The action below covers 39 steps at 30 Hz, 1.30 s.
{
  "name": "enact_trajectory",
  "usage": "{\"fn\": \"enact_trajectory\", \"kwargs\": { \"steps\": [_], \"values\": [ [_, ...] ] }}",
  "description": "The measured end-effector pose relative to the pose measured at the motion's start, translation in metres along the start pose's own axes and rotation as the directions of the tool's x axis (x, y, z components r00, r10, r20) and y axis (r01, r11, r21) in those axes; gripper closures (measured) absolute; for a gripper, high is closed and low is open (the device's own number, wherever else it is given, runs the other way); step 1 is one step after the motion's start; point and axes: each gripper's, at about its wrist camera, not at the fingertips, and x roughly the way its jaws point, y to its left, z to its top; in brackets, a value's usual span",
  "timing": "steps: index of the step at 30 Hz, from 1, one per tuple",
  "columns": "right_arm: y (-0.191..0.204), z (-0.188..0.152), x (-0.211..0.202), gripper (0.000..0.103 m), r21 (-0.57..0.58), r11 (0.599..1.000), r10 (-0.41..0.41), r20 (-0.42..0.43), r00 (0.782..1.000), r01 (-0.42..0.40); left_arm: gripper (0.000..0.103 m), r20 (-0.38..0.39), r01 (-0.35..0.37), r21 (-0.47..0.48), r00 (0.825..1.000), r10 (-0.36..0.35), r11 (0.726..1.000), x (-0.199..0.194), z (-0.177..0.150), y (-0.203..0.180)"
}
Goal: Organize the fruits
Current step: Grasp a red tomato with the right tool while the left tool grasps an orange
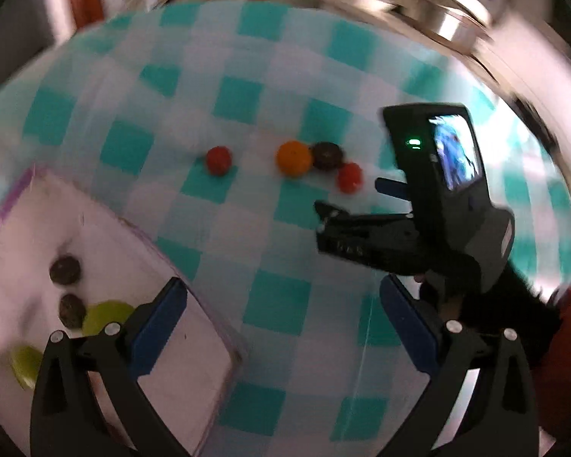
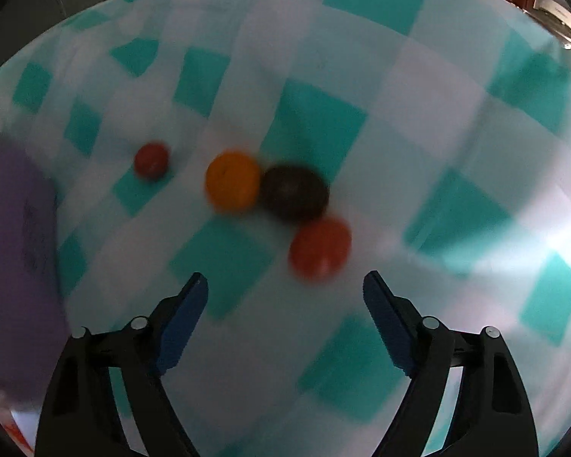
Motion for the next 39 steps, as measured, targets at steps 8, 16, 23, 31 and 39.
{"fn": "enact_trajectory", "kwargs": {
  "steps": [8, 16, 23, 31, 39],
  "values": [
    [-0.026, -0.011, -0.003, 0.067, 0.069, 0.998, -0.004, 0.043, 0.999, 0.001, 0.002, -0.267, -0.002, -0.387, 0.957, -0.11, 0.922, 0.002, 0.028, 0.019],
    [-0.065, -0.06, -0.051, 0.067, 0.173, 0.985, -0.003, 0.079, 0.997, -0.01, 0.002, -0.154, -0.041, 0.171, 0.986, 0.068, 0.984, 0.001, 0.045, -0.091],
    [-0.076, -0.087, -0.071, 0.067, 0.209, 0.977, 0.011, 0.087, 0.996, -0.029, 0.026, -0.239, -0.119, 0.107, 0.961, 0.141, 0.987, 0.123, 0.079, -0.042],
    [-0.073, -0.098, -0.068, 0.066, 0.231, 0.971, 0.036, 0.084, 0.996, -0.055, 0.044, -0.179, -0.185, 0.099, 0.963, 0.201, 0.978, 0.16, 0.099, -0.042],
    [-0.072, -0.117, -0.078, 0.066, 0.228, 0.972, 0.036, 0.074, 0.997, -0.052, 0.06, -0.101, -0.187, 0.112, 0.975, 0.198, 0.976, 0.17, 0.124, -0.06]
  ]
}}
